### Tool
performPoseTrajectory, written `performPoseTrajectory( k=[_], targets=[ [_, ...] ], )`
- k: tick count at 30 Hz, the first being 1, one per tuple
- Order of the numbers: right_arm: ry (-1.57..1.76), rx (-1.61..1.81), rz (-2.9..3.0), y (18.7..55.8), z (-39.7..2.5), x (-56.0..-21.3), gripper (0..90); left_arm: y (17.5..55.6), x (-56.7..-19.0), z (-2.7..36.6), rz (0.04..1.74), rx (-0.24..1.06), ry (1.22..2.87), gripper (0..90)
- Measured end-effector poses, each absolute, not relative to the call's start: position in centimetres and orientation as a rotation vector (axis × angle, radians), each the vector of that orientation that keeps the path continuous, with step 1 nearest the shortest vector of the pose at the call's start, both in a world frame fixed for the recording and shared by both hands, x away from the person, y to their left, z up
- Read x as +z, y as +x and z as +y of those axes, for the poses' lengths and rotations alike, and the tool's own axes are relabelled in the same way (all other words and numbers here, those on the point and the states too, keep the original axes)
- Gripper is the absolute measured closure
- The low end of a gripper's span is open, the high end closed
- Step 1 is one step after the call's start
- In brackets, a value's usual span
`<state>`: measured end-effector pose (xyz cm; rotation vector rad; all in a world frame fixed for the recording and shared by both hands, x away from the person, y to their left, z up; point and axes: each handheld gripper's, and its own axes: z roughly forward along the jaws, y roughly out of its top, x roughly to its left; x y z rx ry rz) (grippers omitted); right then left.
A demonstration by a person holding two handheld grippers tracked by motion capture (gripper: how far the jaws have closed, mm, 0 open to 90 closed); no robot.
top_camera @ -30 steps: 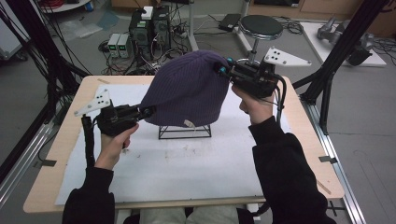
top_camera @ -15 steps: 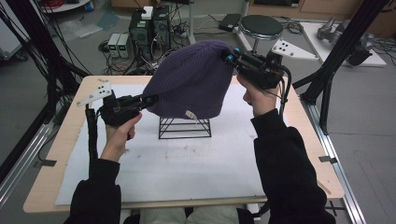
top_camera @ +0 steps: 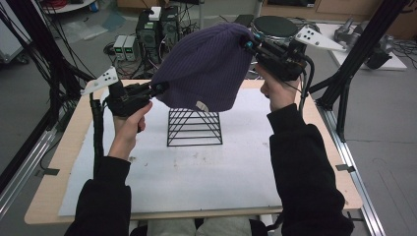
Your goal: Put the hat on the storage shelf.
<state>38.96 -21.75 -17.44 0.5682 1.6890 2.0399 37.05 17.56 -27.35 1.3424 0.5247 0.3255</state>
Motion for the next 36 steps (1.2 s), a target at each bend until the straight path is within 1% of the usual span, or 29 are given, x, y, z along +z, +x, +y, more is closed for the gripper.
performPoseTrajectory(
  k=[4,5,11,21,27,36],
  targets=[
    [0.582,2.013,1.683,39.5,-22.1,-17.4,79.1,37.4,-27.6,17.0,0.53,0.344,1.35,82.8],
    [0.588,2.01,1.68,39.6,-22.1,-17.5,79.1,37.6,-27.8,16.7,0.535,0.371,1.363,82.7],
    [0.606,1.984,1.703,40.2,-22.0,-18.1,79.1,38.0,-28.7,16.6,0.564,0.401,1.373,82.6],
    [0.63,1.921,1.782,41.2,-20.6,-19.3,79.1,38.6,-31.7,17.0,0.626,0.361,1.363,82.5],
    [0.66,1.89,1.841,41.3,-19.7,-20.6,79.1,38.4,-33.7,17.6,0.662,0.328,1.351,82.4],
    [0.706,1.881,1.894,41.6,-19.0,-23.0,79.1,38.2,-35.5,18.2,0.7,0.318,1.368,82.2]
  ],
)
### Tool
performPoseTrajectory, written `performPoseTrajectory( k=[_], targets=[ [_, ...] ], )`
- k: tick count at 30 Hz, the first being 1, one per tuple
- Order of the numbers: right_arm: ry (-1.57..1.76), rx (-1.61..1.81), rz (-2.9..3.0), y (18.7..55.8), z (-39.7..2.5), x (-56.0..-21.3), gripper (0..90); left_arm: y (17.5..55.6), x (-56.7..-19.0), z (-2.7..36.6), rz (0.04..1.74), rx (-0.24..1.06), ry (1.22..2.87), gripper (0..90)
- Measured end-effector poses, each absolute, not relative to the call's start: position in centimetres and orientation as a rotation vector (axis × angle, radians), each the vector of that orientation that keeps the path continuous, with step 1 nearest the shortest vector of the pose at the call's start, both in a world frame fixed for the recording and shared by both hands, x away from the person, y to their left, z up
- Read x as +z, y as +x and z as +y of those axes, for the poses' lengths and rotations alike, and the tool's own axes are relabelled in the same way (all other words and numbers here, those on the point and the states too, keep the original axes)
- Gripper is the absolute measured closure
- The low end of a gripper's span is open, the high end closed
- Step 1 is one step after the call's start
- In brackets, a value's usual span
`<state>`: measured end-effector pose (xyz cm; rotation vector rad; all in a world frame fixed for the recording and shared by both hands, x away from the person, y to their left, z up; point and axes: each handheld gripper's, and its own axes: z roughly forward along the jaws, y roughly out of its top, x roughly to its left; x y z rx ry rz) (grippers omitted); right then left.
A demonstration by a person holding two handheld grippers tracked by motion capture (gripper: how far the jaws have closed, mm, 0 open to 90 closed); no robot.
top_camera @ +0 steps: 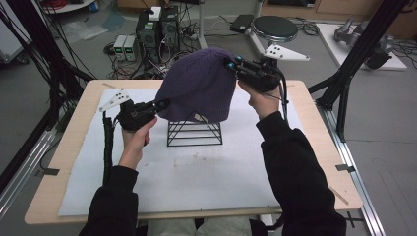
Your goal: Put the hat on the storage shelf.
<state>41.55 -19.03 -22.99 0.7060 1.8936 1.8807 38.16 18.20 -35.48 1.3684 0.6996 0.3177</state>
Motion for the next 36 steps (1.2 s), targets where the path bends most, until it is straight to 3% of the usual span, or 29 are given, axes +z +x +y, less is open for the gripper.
performPoseTrajectory(
  k=[36],
  targets=[
    [0.84,1.772,2.066,40.5,-17.4,-30.5,78.1,38.2,-43.4,18.1,0.833,0.234,1.554,81.4]
  ],
)
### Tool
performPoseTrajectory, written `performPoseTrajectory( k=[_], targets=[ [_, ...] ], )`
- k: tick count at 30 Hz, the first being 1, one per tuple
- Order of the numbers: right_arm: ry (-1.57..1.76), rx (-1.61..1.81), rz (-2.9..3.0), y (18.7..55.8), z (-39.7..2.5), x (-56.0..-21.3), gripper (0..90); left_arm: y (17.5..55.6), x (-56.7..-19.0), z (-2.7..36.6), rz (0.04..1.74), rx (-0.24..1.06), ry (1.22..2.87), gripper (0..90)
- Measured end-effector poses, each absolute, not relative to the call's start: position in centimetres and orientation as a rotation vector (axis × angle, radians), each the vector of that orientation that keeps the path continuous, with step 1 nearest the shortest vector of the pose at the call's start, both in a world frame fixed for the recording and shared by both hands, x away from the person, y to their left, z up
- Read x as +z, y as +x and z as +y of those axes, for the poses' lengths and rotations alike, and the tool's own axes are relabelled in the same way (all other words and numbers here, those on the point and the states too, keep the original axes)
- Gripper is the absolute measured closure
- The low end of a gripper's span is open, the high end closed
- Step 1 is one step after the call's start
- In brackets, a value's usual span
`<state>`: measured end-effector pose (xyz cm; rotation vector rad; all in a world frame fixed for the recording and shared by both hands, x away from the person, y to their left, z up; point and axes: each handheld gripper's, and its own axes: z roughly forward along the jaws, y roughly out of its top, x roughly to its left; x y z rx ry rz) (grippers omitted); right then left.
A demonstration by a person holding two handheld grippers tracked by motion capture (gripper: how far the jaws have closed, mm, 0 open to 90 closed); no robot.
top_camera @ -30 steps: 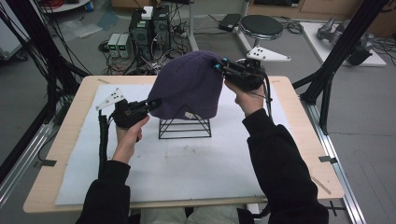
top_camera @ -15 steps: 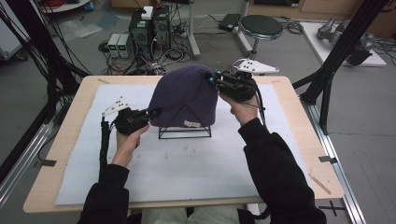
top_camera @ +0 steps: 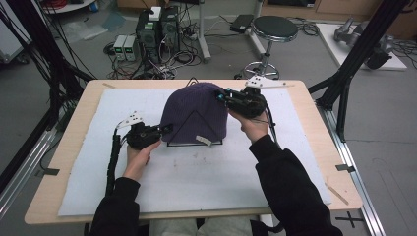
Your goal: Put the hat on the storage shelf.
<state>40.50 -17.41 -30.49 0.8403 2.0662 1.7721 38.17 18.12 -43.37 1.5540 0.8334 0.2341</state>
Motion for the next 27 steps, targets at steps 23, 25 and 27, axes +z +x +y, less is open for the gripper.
performPoseTrajectory(
  k=[23,25,27],
  targets=[
    [1.008,1.827,2.043,40.7,-20.3,-30.1,11.5,36.6,-41.6,19.1,0.947,0.313,1.434,21.8],
    [1.014,1.811,2.031,40.5,-20.7,-30.0,11.5,36.2,-41.3,19.5,0.949,0.335,1.42,20.7],
    [1.026,1.789,2.02,40.2,-21.3,-29.9,11.5,35.8,-41.0,19.9,0.948,0.356,1.414,20.6]
  ],
)
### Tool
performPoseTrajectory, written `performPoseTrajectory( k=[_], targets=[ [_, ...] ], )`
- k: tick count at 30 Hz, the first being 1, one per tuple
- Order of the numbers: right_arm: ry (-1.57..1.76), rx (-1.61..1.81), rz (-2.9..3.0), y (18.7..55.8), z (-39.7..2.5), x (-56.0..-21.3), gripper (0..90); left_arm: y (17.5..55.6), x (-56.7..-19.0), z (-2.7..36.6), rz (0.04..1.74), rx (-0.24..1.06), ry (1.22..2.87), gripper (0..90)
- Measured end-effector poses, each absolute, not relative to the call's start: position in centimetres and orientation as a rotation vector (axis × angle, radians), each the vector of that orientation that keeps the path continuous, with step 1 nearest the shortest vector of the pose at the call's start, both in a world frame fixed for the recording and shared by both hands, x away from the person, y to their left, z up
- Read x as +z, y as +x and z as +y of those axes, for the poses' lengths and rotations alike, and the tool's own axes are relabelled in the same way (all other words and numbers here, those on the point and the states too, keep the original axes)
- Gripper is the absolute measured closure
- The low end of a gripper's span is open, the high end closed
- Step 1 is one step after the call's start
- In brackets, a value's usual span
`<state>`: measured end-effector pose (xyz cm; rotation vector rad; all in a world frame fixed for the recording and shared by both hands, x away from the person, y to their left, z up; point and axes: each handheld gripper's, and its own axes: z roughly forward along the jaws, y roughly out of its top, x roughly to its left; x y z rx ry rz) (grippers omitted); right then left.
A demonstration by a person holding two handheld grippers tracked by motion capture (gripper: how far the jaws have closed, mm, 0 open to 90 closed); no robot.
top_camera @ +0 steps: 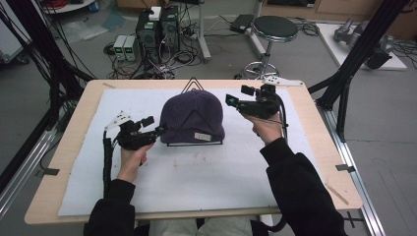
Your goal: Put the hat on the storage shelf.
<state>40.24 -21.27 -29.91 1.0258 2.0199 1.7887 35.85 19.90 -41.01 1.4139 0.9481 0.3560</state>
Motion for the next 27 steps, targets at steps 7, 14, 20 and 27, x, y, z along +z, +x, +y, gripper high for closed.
performPoseTrajectory(
  k=[7,14,20,27],
  targets=[
    [1.115,1.619,1.97,38.7,-23.3,-29.5,11.5,34.0,-39.9,21.0,0.943,0.462,1.367,20.4],
    [1.181,1.516,1.87,36.7,-25.5,-28.8,11.5,32.7,-39.1,22.2,0.973,0.532,1.318,19.8],
    [1.249,1.444,1.822,35.2,-27.4,-28.9,11.5,31.5,-38.9,23.4,1.007,0.61,1.281,18.7],
    [1.223,1.366,1.726,32.9,-28.9,-29.7,11.5,29.4,-38.7,24.7,1.013,0.679,1.246,17.9]
  ],
)
